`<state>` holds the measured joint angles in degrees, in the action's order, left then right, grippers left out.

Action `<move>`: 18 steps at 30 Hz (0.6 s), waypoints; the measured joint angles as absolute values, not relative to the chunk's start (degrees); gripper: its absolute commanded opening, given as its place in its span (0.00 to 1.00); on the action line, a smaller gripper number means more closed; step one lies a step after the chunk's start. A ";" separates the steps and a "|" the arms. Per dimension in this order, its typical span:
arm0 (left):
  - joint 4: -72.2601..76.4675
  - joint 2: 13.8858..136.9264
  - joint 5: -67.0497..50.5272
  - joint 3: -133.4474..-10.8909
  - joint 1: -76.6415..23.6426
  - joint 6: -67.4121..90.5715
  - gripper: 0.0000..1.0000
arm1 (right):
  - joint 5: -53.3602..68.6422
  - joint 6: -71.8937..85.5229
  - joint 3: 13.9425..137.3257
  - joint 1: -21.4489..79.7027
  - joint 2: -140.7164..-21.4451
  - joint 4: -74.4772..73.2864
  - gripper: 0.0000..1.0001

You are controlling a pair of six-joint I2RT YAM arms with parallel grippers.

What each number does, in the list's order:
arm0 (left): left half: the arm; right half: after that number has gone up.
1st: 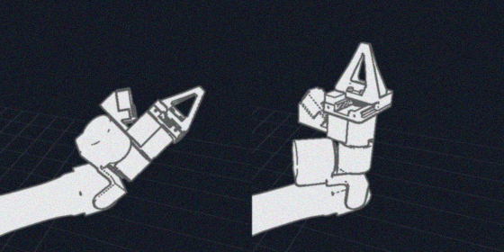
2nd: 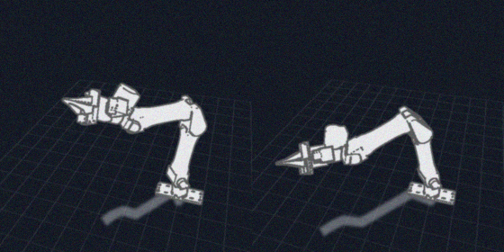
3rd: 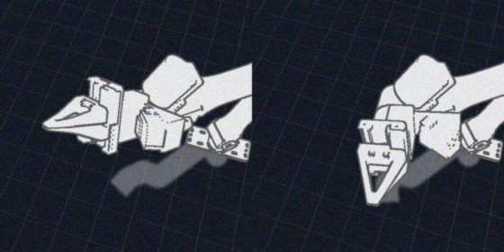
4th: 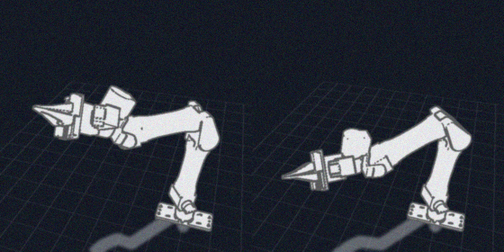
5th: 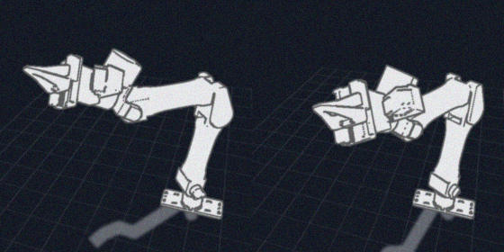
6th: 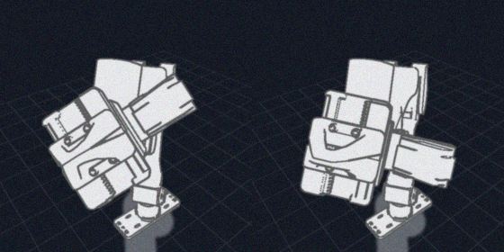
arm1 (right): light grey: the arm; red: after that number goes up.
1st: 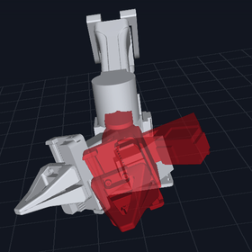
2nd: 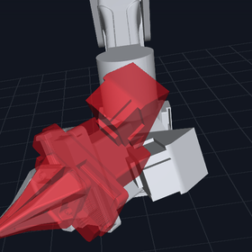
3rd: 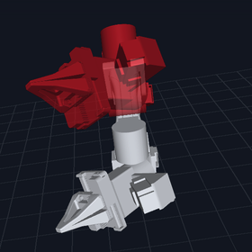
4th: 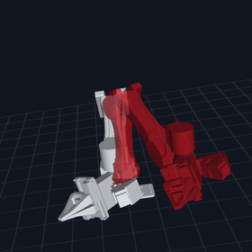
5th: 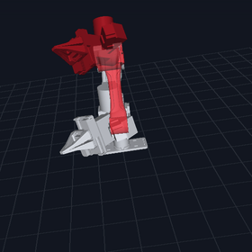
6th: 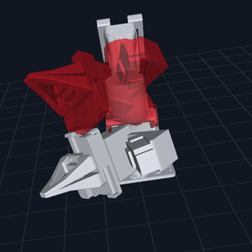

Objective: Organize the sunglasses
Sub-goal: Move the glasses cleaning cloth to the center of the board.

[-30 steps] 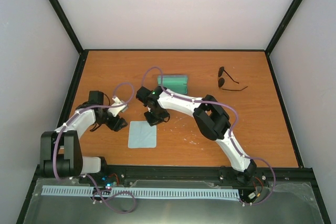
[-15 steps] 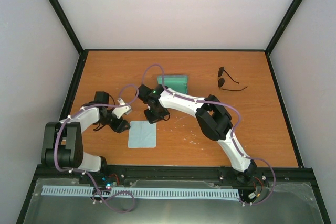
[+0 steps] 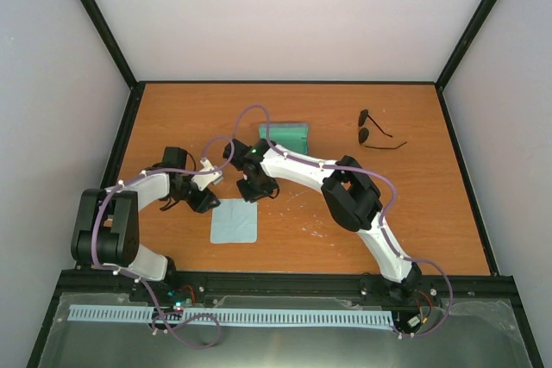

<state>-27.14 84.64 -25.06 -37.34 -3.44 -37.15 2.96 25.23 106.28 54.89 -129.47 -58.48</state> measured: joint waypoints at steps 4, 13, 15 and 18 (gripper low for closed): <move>-25.15 86.21 -25.12 -38.22 -3.84 -37.06 0.46 | 2.24 25.54 106.28 54.89 -129.47 -58.48 0.27; -24.47 85.80 -24.69 -37.39 -4.19 -37.43 0.34 | 1.10 26.33 105.71 54.89 -129.23 -58.28 0.29; -24.43 85.45 -24.86 -36.86 -4.32 -37.80 0.28 | 0.62 26.76 104.62 54.89 -128.51 -57.95 0.30; -24.53 85.01 -25.26 -36.25 -4.47 -38.20 0.16 | 0.43 27.57 102.06 54.68 -126.23 -56.97 0.30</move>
